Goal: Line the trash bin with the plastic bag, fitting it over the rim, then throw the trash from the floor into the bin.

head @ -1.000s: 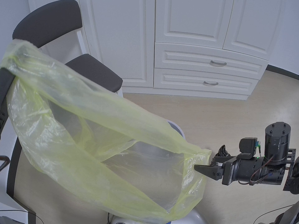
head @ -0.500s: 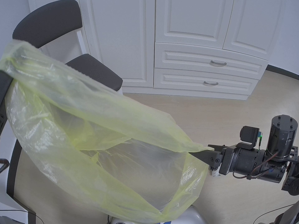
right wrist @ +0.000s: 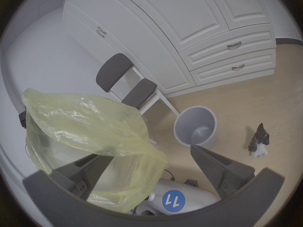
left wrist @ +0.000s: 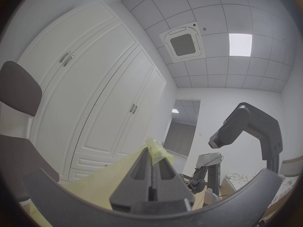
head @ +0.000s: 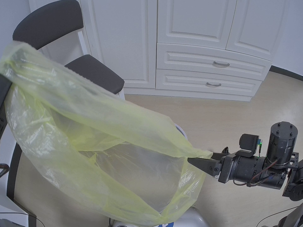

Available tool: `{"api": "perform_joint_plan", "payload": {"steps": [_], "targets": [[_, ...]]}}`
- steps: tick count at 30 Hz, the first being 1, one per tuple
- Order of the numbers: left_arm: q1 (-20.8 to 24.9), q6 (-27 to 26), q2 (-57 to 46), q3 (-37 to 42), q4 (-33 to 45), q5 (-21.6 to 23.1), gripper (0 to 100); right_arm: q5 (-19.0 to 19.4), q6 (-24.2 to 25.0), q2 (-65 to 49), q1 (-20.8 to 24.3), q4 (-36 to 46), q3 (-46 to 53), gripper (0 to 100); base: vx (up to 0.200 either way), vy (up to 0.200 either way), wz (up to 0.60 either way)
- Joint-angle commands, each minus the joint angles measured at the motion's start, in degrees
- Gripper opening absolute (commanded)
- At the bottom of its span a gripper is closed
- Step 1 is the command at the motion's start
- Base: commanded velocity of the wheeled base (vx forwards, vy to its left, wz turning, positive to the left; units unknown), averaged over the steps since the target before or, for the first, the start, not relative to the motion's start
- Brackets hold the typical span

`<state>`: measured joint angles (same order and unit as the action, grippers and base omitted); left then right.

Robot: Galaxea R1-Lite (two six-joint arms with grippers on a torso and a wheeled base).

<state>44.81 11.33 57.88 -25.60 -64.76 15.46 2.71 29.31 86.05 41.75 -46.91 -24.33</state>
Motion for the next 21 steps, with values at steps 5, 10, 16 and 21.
{"api": "perform_joint_plan", "payload": {"steps": [5, 10, 16, 21], "targets": [[0.1, 0.01, 0.13, -0.06, -0.02, 0.01, 0, -0.6, 0.31, 3.16, 1.75, -0.55, 0.07, 100, 0.0, 0.0, 0.0], [0.1, 0.01, 0.04, -0.06, -0.02, 0.01, 0, -1.56, 0.31, 5.35, 2.98, -5.3, 1.39, 100, 0.0, 0.0, 0.0], [0.1, 0.01, 0.13, 0.02, -0.02, 0.01, 0, -1.56, 0.31, 5.62, 3.34, -7.14, 2.18, 100, 0.0, 0.0, 0.0], [0.1, -0.08, 0.04, 0.02, -0.02, 0.01, 0, -1.74, 0.31, 5.18, 3.51, -7.14, 2.27, 100, 0.0, 0.0, 0.0]]}}
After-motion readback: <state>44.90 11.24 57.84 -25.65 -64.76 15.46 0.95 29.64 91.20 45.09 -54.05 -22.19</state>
